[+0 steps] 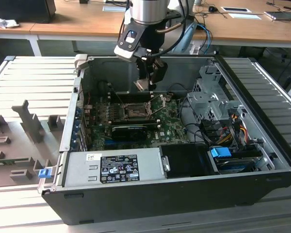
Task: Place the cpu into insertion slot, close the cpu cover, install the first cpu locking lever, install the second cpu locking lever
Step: 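Place the cpu into insertion slot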
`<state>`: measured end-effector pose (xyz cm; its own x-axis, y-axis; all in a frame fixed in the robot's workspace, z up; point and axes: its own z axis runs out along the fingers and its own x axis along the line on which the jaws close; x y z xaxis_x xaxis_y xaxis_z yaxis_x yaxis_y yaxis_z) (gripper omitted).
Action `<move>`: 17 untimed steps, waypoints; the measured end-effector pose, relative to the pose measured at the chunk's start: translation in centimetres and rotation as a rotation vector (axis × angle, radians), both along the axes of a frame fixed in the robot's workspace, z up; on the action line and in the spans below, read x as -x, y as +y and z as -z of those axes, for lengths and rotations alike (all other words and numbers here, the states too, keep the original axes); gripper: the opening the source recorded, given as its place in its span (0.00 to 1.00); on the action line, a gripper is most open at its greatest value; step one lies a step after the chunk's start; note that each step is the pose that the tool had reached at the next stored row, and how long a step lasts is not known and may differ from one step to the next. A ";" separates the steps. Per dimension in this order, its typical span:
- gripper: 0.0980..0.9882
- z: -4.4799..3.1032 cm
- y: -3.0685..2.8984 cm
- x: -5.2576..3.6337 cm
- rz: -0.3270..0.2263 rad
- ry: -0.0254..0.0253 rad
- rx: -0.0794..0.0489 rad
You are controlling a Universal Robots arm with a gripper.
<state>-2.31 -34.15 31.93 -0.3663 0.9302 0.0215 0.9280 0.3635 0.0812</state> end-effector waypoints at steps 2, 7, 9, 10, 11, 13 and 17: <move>0.49 0.05 0.00 0.00 0.034 0.0000 0.000; 0.49 0.18 0.00 0.00 0.107 0.0001 0.000; 0.49 0.28 0.00 0.00 0.124 0.0000 0.000; 0.49 0.39 0.00 0.03 0.135 0.0001 0.000; 0.49 0.51 0.00 0.04 0.142 0.0000 0.000; 0.49 0.67 0.00 0.05 0.149 0.0001 0.000; 0.49 0.99 0.00 0.07 0.167 0.0005 0.000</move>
